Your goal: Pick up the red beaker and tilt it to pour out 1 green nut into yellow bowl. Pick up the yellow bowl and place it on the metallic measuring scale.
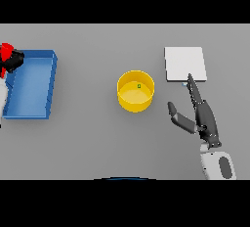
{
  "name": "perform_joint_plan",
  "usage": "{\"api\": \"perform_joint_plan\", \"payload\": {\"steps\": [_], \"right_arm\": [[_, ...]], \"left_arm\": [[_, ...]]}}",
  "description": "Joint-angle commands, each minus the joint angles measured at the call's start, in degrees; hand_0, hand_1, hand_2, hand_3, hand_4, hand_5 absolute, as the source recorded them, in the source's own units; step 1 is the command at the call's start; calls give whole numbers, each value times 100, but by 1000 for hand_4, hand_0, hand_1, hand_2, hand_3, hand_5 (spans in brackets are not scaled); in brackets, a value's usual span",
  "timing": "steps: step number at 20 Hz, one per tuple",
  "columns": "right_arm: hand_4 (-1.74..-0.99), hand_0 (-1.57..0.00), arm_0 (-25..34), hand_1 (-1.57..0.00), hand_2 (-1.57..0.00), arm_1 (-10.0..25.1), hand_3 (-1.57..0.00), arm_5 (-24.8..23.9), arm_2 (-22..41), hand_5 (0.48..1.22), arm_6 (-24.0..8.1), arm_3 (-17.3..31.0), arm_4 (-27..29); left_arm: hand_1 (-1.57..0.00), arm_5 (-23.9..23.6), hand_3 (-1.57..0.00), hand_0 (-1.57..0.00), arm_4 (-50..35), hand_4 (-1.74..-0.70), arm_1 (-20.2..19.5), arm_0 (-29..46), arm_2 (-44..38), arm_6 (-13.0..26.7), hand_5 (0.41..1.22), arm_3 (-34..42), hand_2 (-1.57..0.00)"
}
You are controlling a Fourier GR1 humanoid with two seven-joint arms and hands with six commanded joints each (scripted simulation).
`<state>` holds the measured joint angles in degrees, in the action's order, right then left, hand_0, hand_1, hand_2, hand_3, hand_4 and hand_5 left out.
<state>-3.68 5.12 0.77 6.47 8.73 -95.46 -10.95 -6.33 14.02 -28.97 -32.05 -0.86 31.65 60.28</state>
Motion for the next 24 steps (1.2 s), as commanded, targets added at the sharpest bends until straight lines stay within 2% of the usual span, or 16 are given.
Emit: {"api": "perform_joint_plan", "payload": {"steps": [1,2,3,5,7,9,12,15,16,17,19,23,24], "right_arm": [[-1155,1,-60,1,1,29,1,38,-15,670,98,-53,47],[-1153,1,-49,1,1,-11,1,10,-11,670,66,-39,47],[-1151,1,-41,1,1,17,1,37,7,670,11,-59,31],[-1150,1,-13,1,1,11,1,16,-9,671,26,-65,40],[-1155,1,7,1,1,22,1,21,-40,670,-25,-72,83],[-1155,1,-40,1,1,14,1,13,10,670,36,-84,15],[-1158,1,-30,1,1,36,1,-79,27,665,-16,-64,-134],[-1144,1,-42,1,1,41,1,-107,66,644,-143,-161,-208],[-1131,1,31,1,1,80,1,-228,127,631,-390,-81,-488],[-1115,1,77,1,1,153,1,-164,180,638,-392,-119,-554],[-1080,1,241,1,1,454,1,152,299,662,-189,-61,-659],[-1128,1,973,1,1,1146,1,546,763,637,-560,182,-1610],[-1132,1,1182,1,1,1325,1,616,908,631,-476,291,-1885]], "left_arm": [[-1571,144,-1525,-1571,-37,-1521,-45,54,-15,97,818,122,-1526],[-1344,434,-1318,-1469,-168,-1369,-84,194,13,-108,774,348,-1276],[-1075,673,-1055,-1175,-322,-1232,-141,270,3,-145,737,528,-1021],[-687,1088,-675,-751,-767,-1050,-145,407,-98,-146,683,797,-653],[-440,1400,-431,-481,-687,-915,-299,408,48,0,651,758,-418],[-281,1479,-276,-307,-502,-843,-354,388,200,69,632,656,-267],[-143,1391,-141,-157,-249,-801,-337,326,354,112,627,537,-136],[-73,1233,-72,-80,-200,-776,-306,266,337,-190,631,536,-69],[-58,1201,-57,-64,-235,-778,-276,275,309,-284,633,537,-55],[-46,1125,-45,-51,-263,-779,-236,293,275,-384,635,567,-44],[-29,1080,-29,-32,-362,-786,-203,396,215,-543,652,700,-28],[-11,1105,-11,-13,-489,-800,-97,416,199,-510,673,807,-11],[-9,1076,-9,-10,-480,-802,-50,409,221,-421,678,837,-8]]}}
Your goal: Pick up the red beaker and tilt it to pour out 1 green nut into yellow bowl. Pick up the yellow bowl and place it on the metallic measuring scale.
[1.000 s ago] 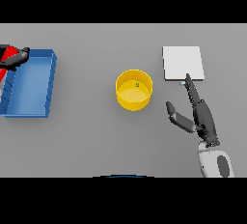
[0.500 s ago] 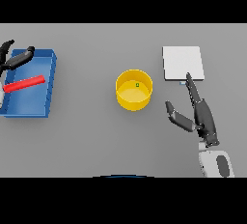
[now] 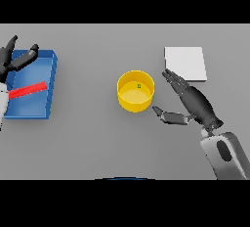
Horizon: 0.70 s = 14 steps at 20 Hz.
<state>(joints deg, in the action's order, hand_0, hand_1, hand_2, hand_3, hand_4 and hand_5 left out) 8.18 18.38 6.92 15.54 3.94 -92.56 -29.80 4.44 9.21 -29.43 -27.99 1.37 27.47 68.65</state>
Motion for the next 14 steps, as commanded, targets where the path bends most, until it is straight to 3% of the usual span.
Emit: {"api": "perform_joint_plan", "payload": {"steps": [1,3,6,14], "right_arm": [[-1137,1,169,1,1,78,1,59,177,626,67,46,-238],[-1150,1,589,1,1,326,1,331,490,630,104,194,-653],[-1162,1,1121,1,1,578,1,611,897,637,445,519,-1101],[-1157,1,2190,1,1,548,1,1129,1695,644,943,1623,-1725]], "left_arm": [[-7,-22,-7,-8,5,-806,30,2,17,18,683,38,-7],[-4,10,-4,-5,-46,-809,34,42,-1,45,688,87,-4],[-2,26,-2,-2,-37,-811,3,73,-15,-37,689,55,-1],[1,71,1,1,-92,-808,-55,135,-77,-78,696,113,1]]}}
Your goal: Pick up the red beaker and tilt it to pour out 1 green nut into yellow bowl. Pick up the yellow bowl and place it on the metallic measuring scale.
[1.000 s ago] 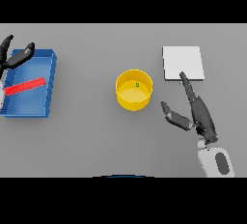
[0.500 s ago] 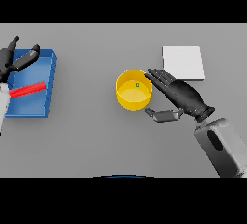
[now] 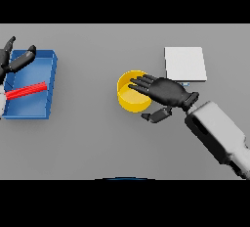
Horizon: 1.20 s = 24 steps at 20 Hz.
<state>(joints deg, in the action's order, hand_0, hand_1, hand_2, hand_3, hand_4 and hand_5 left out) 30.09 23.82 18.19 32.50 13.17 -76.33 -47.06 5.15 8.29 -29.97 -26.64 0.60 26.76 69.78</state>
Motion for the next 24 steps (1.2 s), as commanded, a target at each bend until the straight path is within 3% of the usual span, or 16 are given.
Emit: {"api": "perform_joint_plan", "payload": {"steps": [1,7,13,17,18,19,20,21,23,24], "right_arm": [[-1155,1,81,1,1,-33,1,72,89,646,86,109,-32],[-1168,1,709,1,1,-203,1,633,490,673,76,704,-235],[-1188,1,943,1,1,-435,-12,676,687,693,69,1365,-372],[-1261,-48,964,-60,-88,-490,-130,696,696,809,-3,1404,-378],[-1309,-193,927,-183,-189,-487,-215,684,707,891,10,1346,-385],[-1363,-455,937,-407,-349,-468,-322,620,699,957,110,1358,-388],[-1435,-678,895,-640,-594,-451,-572,614,707,1010,83,1299,-391],[-1492,-857,982,-826,-789,-505,-679,656,692,1052,100,1343,-370],[-1578,-1114,977,-1094,-1071,-432,-882,670,712,1113,298,1329,-354],[-1611,-1205,956,-1189,-1129,-420,-969,697,700,1135,277,1303,-314]], "left_arm": [[1,3,1,1,0,-808,4,2,3,26,695,5,1],[1,49,1,1,37,-805,-37,-32,16,24,702,-50,1],[1,99,1,1,76,-792,-100,-16,23,-45,708,-116,1],[1,129,1,1,67,-791,-91,-34,29,-59,712,-158,1],[1,138,1,1,60,-791,-101,-38,19,-119,711,-171,1],[1,142,1,1,54,-789,-112,-85,-1,-130,710,-216,1],[1,156,1,1,50,-788,-148,-115,-17,-94,710,-203,1],[1,133,1,1,60,-788,-142,-97,-20,-137,710,-217,1],[1,133,1,1,74,-787,-142,-90,-6,-131,707,-207,1],[1,103,1,1,85,-785,-113,-86,4,-161,709,-215,1]]}}
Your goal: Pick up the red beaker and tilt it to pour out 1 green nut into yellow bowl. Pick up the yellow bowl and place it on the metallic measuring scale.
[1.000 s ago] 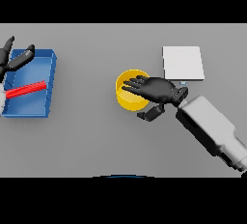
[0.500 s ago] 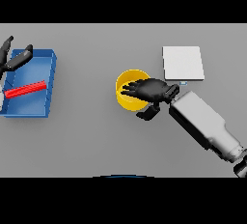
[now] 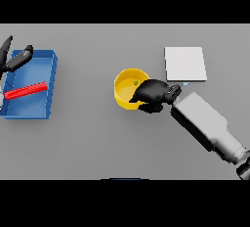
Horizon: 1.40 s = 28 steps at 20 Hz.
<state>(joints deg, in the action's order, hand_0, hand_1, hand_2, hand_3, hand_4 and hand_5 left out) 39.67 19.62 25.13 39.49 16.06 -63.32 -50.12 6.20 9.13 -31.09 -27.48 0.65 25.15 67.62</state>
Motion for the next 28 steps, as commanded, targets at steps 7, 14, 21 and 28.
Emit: {"api": "perform_joint_plan", "payload": {"steps": [7,14,21,28], "right_arm": [[-1714,-1494,66,-1491,-1362,121,-1198,214,-38,1203,-211,-141,131],[-1735,-1555,176,-1554,-1491,517,-1153,715,-329,1217,-545,-773,422],[-1740,-1520,61,-1567,-1520,658,-1179,1077,-612,1219,-1187,-1546,615],[-1741,-1560,325,-1570,-1533,1059,-1156,388,-1075,1221,-1105,-920,455]], "left_arm": [[1,42,1,1,-45,-786,8,75,21,62,704,136,1],[1,52,1,1,-37,-776,-56,72,13,88,702,220,1],[1,88,1,1,-138,-800,4,-72,-55,7,704,35,1],[1,22,1,1,-260,-837,19,119,-107,321,737,413,1]]}}
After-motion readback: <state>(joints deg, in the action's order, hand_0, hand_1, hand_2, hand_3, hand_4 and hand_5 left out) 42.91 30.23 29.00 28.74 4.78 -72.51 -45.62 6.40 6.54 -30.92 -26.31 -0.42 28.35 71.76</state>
